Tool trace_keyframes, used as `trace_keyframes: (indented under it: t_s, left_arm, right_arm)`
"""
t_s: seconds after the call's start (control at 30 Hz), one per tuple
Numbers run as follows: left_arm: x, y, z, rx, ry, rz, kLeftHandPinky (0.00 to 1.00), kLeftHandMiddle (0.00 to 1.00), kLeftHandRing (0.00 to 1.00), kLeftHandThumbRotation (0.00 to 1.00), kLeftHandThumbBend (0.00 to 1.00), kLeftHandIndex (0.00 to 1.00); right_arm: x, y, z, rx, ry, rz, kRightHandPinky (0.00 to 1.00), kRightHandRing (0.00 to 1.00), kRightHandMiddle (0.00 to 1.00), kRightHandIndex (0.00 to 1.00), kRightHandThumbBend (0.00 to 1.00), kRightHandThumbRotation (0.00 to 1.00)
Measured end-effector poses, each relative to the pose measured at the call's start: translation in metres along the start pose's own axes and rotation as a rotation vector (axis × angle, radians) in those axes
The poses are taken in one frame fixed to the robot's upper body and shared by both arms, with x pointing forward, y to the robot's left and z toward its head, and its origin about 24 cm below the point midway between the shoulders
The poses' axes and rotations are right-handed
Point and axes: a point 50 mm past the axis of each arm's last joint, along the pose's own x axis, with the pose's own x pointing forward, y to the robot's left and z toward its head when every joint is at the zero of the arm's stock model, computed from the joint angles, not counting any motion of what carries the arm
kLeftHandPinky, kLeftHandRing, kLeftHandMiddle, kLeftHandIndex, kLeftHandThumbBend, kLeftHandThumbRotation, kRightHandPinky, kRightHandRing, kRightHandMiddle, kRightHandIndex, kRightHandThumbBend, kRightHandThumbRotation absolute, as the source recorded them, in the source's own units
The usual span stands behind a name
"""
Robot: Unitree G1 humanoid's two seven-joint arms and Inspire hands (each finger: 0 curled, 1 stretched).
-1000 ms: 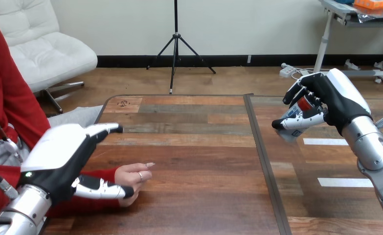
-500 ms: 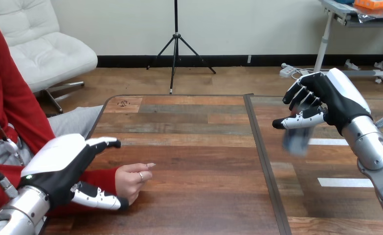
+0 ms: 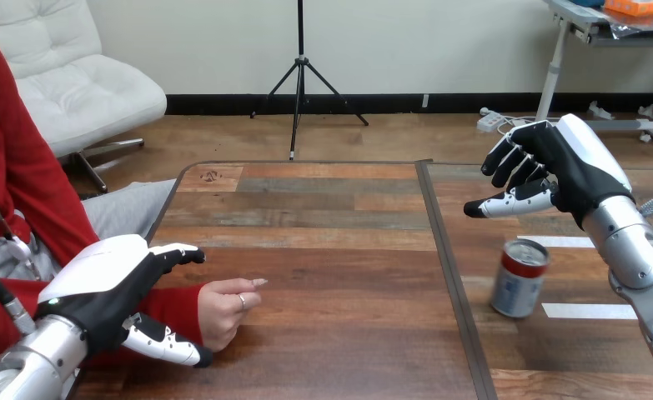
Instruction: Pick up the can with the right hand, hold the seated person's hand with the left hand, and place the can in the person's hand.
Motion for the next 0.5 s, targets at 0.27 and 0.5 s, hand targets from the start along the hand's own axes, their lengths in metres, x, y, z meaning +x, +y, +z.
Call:
trace_keyframes:
  t_s: [0.27,0.5]
  left_arm:
    - [0.0024,-0.0025,0.0023,0.024,0.002,-0.011,0.77,0.87,0.85,0.18,1.00,0.85]
    - [0.0054,-0.0045,0.0045,0.048,0.006,-0.018,0.79,0.88,0.86,0.17,1.00,0.86]
  right_arm:
    - [0.0000,0.0000,0.0000,0.000,0.000,0.000,0.38,0.40,0.45,0.44,0.87,0.00]
    - [0.0000,0.0000,0.0001,0.000,-0.001,0.000,0.38,0.40,0.44,0.44,0.87,0.00]
